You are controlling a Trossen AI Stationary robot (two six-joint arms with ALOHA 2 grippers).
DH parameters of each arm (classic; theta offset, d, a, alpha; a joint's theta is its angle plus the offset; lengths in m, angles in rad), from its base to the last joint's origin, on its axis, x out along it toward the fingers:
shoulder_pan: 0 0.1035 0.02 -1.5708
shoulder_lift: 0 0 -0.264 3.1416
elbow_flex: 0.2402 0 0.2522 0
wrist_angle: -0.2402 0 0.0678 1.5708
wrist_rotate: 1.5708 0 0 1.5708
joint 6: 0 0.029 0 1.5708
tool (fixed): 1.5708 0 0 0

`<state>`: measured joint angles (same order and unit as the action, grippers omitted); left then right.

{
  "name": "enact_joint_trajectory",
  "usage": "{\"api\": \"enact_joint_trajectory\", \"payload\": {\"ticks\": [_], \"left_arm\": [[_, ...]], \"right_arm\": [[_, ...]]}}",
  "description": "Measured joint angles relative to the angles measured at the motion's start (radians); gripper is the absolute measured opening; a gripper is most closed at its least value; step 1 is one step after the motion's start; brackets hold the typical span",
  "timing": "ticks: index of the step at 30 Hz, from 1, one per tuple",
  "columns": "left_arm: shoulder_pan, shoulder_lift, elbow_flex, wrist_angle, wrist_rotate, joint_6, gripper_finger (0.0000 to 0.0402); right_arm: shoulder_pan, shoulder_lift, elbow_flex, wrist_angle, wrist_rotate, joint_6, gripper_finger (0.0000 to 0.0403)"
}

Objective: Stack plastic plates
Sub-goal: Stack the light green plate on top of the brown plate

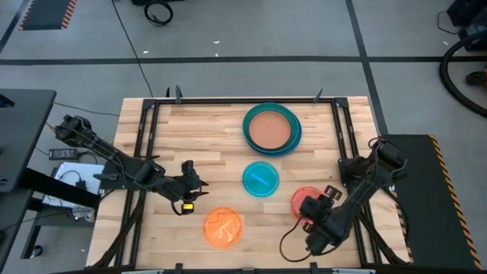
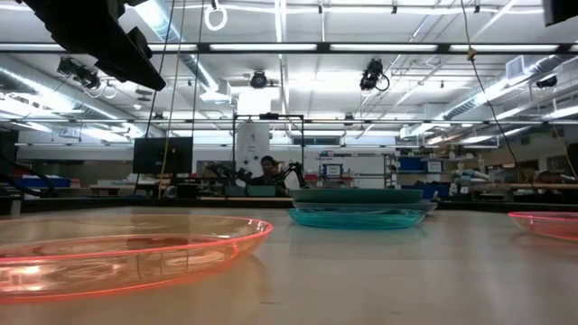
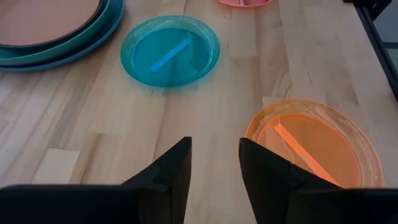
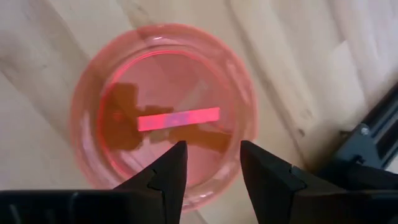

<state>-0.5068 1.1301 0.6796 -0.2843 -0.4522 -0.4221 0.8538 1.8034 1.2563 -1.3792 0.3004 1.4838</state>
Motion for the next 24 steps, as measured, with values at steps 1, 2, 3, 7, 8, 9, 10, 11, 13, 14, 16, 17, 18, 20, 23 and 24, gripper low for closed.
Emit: {"api": "enact_joint_trajectory", "payload": {"ticks": [1, 2, 3, 7, 8, 9, 10, 11, 13, 14, 16, 17, 18, 20, 23, 24], "left_arm": [[0.0, 0.0, 0.0, 0.001, 0.0, 0.0, 0.0141], [0.0, 0.0, 0.0, 0.002, 0.0, 0.008, 0.0141], [0.0, 0.0, 0.0, 0.005, 0.0, 0.014, 0.0141], [0.0, 0.0, 0.0, 0.021, -0.001, 0.023, 0.0141], [0.0, 0.0, 0.0, 0.025, -0.001, 0.024, 0.0141], [0.0, 0.0, 0.0, 0.026, -0.001, 0.024, 0.0141], [0.0, 0.0, 0.0, 0.025, -0.001, 0.025, 0.0141], [0.0, 0.0, 0.0, 0.024, -0.001, 0.026, 0.0141], [0.0, 0.0, 0.0, 0.025, -0.001, 0.026, 0.0141], [0.0, 0.0, 0.0, 0.025, -0.001, 0.026, 0.0141], [0.0, 0.0, 0.0, 0.025, -0.001, 0.026, 0.0141], [0.0, 0.0, 0.0, 0.025, 0.0, 0.026, 0.0141], [0.0, 0.0, 0.0, 0.025, 0.0, 0.026, 0.0141], [0.0, 0.0, 0.0, 0.025, 0.0, 0.026, 0.0141], [0.0, 0.0, 0.0, 0.025, 0.0, 0.029, 0.0141], [0.0, 0.0, 0.0, 0.025, 0.0, 0.038, 0.0141]], "right_arm": [[0.01, -0.012, -0.01, -0.001, 0.01, 0.02, 0.0154], [0.018, -0.026, -0.024, 0.006, 0.014, 0.039, 0.0149], [0.022, -0.044, -0.041, 0.018, 0.012, 0.059, 0.0144], [0.026, -0.13, -0.125, 0.081, 0.016, 0.12, 0.0117], [0.025, -0.153, -0.15, 0.103, 0.015, 0.127, 0.0112], [0.022, -0.175, -0.175, 0.119, 0.013, 0.134, 0.0106], [0.018, -0.2, -0.202, 0.136, 0.011, 0.139, 0.0102], [0.012, -0.224, -0.23, 0.157, 0.003, 0.141, 0.0099], [-0.007, -0.27, -0.288, 0.195, -0.012, 0.14, 0.0095], [-0.016, -0.291, -0.318, 0.212, -0.019, 0.139, 0.0094], [-0.038, -0.335, -0.38, 0.244, -0.035, 0.134, 0.0094], [-0.05, -0.357, -0.408, 0.258, -0.041, 0.125, 0.0094], [-0.062, -0.379, -0.433, 0.276, -0.046, 0.116, 0.0095], [-0.094, -0.427, -0.477, 0.299, -0.056, 0.088, 0.0097], [-0.152, -0.492, -0.53, 0.316, -0.085, 0.022, 0.0106], [-0.174, -0.51, -0.546, 0.321, -0.095, -0.003, 0.0111]]}}
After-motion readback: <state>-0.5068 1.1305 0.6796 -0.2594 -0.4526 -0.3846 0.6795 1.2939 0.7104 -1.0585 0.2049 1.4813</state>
